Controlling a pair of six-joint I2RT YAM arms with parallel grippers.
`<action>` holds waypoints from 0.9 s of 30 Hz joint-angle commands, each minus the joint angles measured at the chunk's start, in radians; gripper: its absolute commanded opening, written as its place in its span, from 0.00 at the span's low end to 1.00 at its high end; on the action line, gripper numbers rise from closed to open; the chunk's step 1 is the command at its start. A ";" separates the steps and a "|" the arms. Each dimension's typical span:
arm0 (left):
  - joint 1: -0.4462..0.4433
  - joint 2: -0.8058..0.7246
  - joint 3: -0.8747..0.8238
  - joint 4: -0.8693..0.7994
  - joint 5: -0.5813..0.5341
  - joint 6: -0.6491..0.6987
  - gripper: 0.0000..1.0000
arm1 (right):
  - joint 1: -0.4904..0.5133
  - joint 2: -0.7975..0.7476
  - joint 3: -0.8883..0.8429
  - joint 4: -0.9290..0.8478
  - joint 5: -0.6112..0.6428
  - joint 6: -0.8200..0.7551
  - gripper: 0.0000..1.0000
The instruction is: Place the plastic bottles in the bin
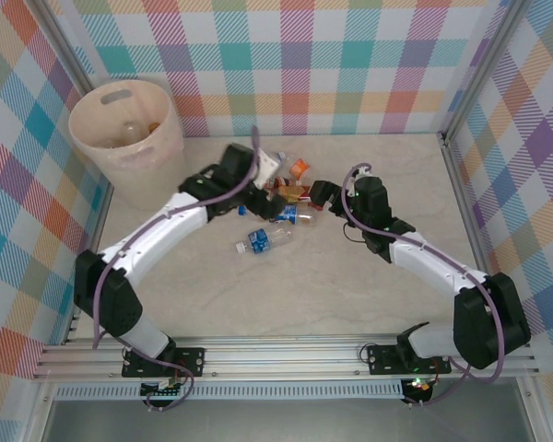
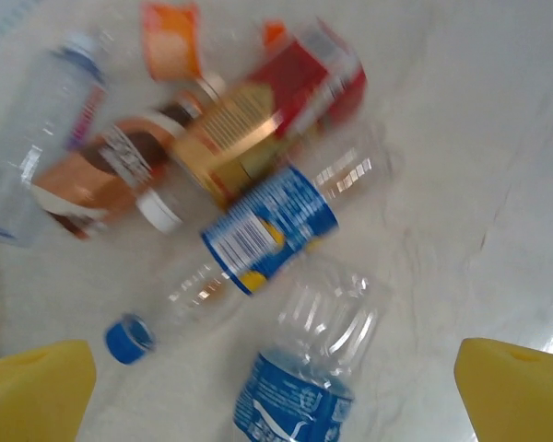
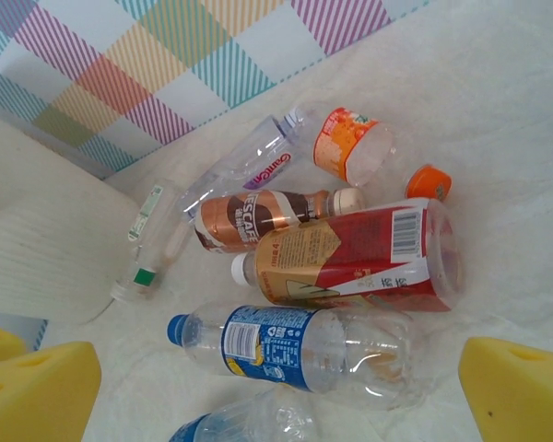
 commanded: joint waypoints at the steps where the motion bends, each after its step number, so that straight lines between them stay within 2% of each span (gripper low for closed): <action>1: -0.039 0.045 -0.036 -0.069 -0.138 0.083 1.00 | -0.004 -0.049 -0.019 0.007 0.019 -0.112 1.00; 6: -0.044 0.110 -0.077 -0.041 -0.178 0.100 1.00 | -0.004 -0.095 -0.042 0.000 0.030 -0.206 1.00; 12: -0.043 0.188 -0.074 -0.039 -0.120 0.137 0.94 | -0.004 -0.132 -0.052 -0.039 0.058 -0.252 1.00; 20: -0.042 0.274 -0.077 0.016 -0.208 0.146 0.90 | -0.004 -0.135 -0.053 -0.034 0.033 -0.272 1.00; 27: -0.042 0.318 -0.112 0.070 -0.195 0.134 0.84 | -0.004 -0.171 -0.049 -0.080 0.019 -0.356 1.00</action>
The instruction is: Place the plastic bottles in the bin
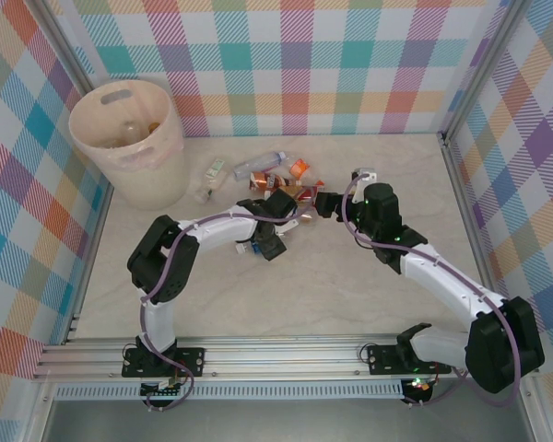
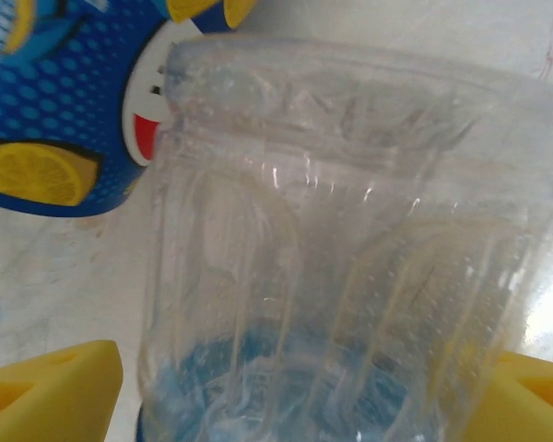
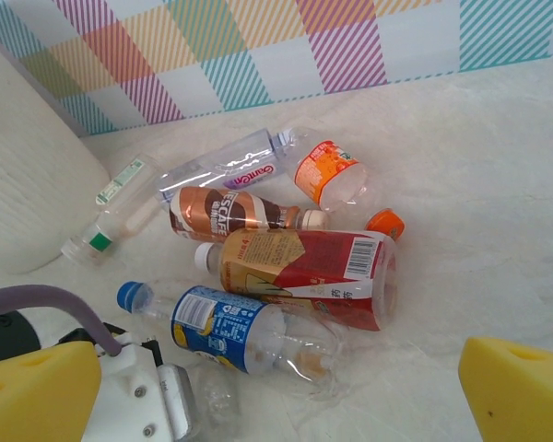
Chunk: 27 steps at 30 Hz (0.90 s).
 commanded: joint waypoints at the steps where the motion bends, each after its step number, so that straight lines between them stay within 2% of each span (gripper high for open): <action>1: 0.004 0.022 -0.026 0.034 -0.004 -0.001 0.82 | -0.004 -0.046 -0.004 -0.024 -0.010 -0.065 1.00; 8: 0.011 -0.034 -0.057 0.057 0.033 -0.047 0.70 | -0.004 -0.067 -0.008 -0.036 -0.018 -0.104 1.00; 15: 0.041 -0.157 -0.090 0.064 0.096 -0.100 0.64 | -0.004 -0.048 0.017 -0.038 -0.068 -0.110 1.00; 19: 0.070 -0.247 -0.101 0.072 0.189 -0.141 0.62 | -0.002 -0.035 0.019 -0.017 -0.103 -0.117 1.00; 27: 0.211 -0.406 -0.156 0.205 0.415 -0.285 0.60 | 0.002 -0.022 0.015 0.058 -0.209 -0.133 1.00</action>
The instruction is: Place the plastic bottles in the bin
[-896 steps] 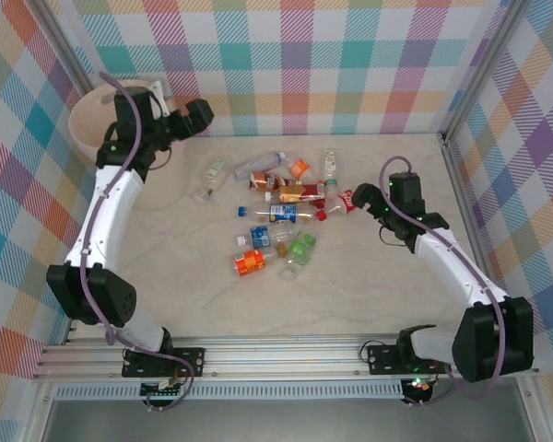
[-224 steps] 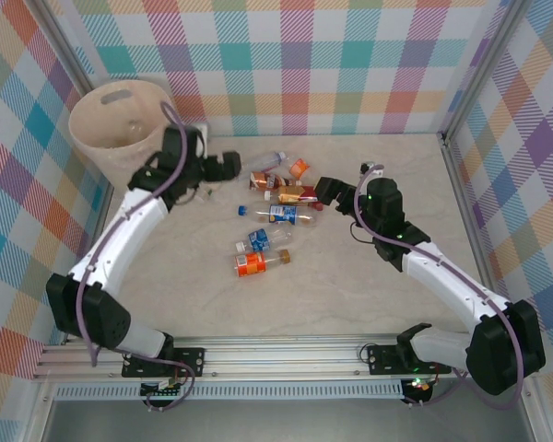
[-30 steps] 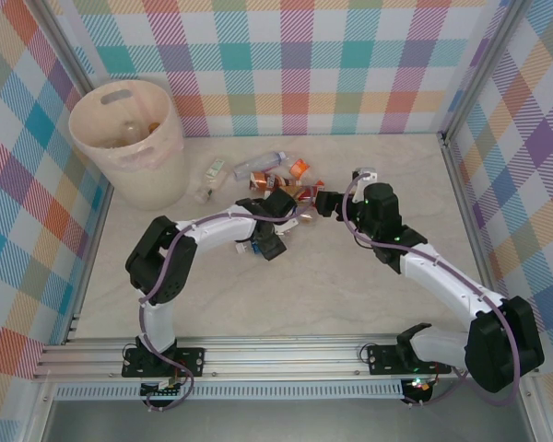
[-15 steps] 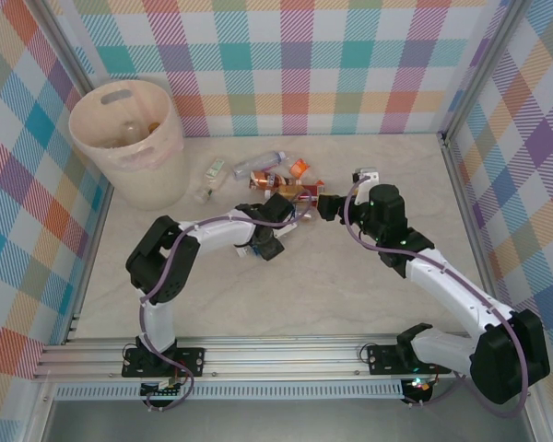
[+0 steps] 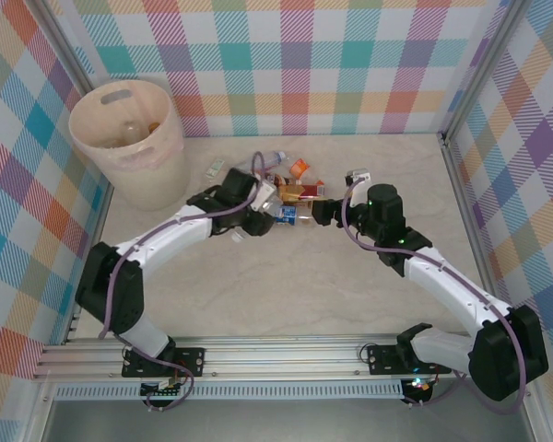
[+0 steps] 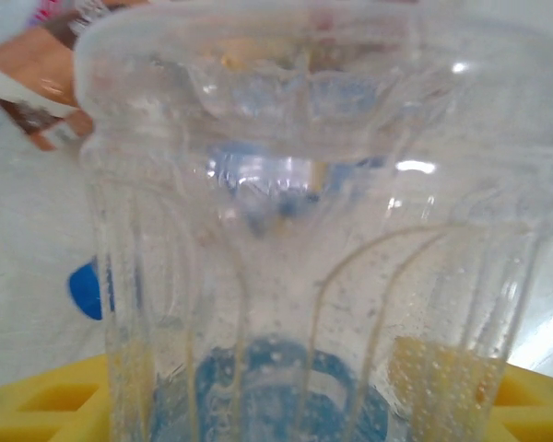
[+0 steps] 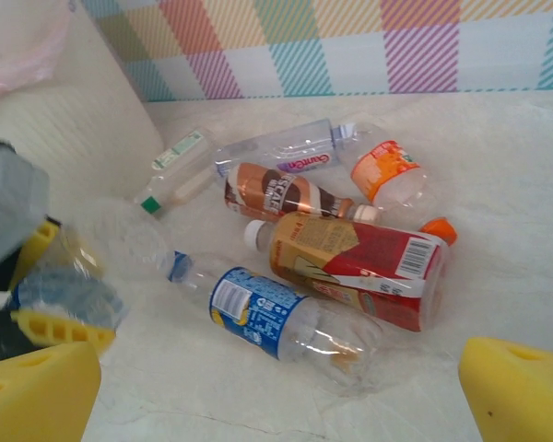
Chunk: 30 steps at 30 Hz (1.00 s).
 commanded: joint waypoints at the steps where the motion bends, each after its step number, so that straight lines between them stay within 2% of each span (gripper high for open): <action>1: 0.056 -0.056 -0.031 0.079 0.137 -0.101 0.59 | 0.003 0.018 0.014 0.072 -0.069 -0.034 1.00; 6: 0.130 -0.136 -0.080 0.206 0.208 -0.209 0.59 | 0.010 0.079 0.019 0.085 -0.138 -0.023 1.00; 11: 0.200 -0.214 -0.117 0.292 0.215 -0.318 0.59 | 0.042 0.182 0.032 0.127 -0.160 0.039 1.00; 15: 0.251 -0.264 -0.128 0.338 0.159 -0.403 0.59 | 0.079 0.283 0.073 0.142 -0.123 0.170 1.00; 18: 0.292 -0.291 -0.116 0.358 0.094 -0.469 0.59 | 0.104 0.346 0.099 0.126 -0.014 0.366 1.00; 21: 0.326 -0.315 -0.091 0.372 0.034 -0.514 0.59 | 0.115 0.398 0.103 0.157 -0.009 0.540 1.00; 26: 0.357 -0.332 -0.017 0.383 -0.014 -0.512 0.59 | 0.143 0.437 0.132 0.125 0.042 0.677 1.00; 30: 0.379 -0.333 0.051 0.371 -0.149 -0.529 0.60 | 0.148 0.439 0.135 0.094 0.082 0.758 1.00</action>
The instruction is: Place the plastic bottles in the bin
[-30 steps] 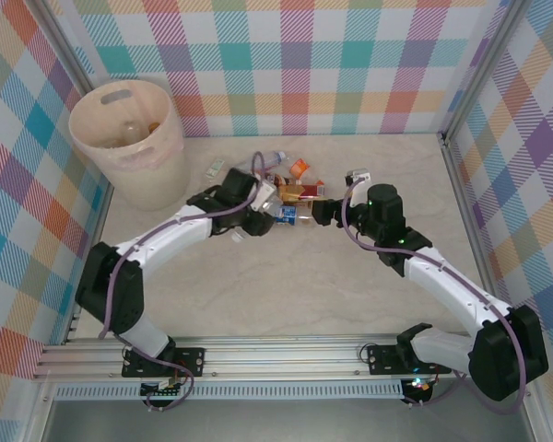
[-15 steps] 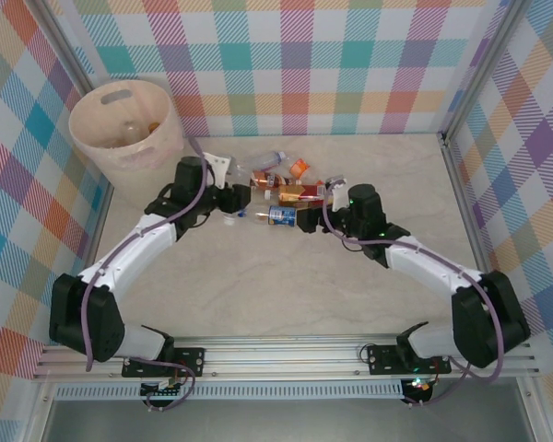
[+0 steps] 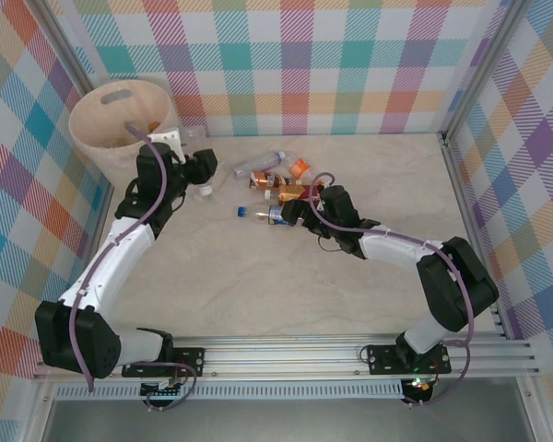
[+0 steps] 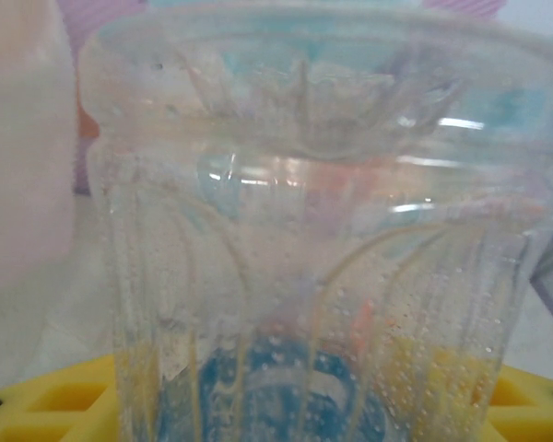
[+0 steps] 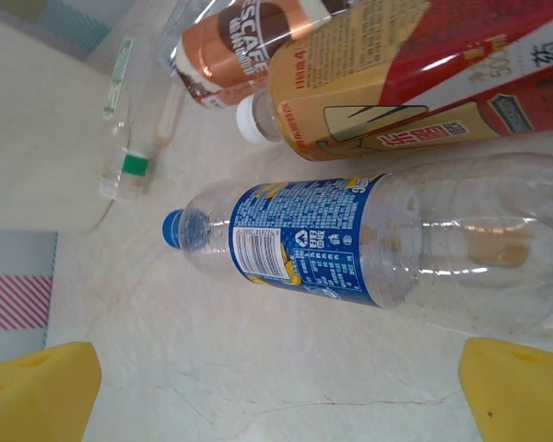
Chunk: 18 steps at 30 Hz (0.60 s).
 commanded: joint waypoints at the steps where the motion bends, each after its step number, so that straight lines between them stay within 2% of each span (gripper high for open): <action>1: 0.034 -0.031 0.085 0.028 -0.157 -0.035 0.60 | 0.008 0.001 0.036 -0.024 0.062 0.133 1.00; 6: 0.099 0.001 0.141 0.102 -0.295 -0.015 0.60 | 0.008 -0.008 0.037 -0.053 0.079 0.139 1.00; 10: 0.159 0.069 0.222 0.181 -0.407 0.068 0.60 | 0.008 -0.011 0.045 -0.075 0.082 0.134 1.00; 13: 0.190 0.125 0.253 0.303 -0.513 0.165 0.60 | 0.008 -0.014 0.045 -0.088 0.079 0.137 1.00; 15: 0.224 0.175 0.295 0.329 -0.530 0.182 0.60 | 0.008 -0.017 0.045 -0.091 0.083 0.138 1.00; 18: 0.277 0.253 0.395 0.284 -0.515 0.196 0.60 | 0.008 -0.026 0.044 -0.101 0.090 0.135 1.00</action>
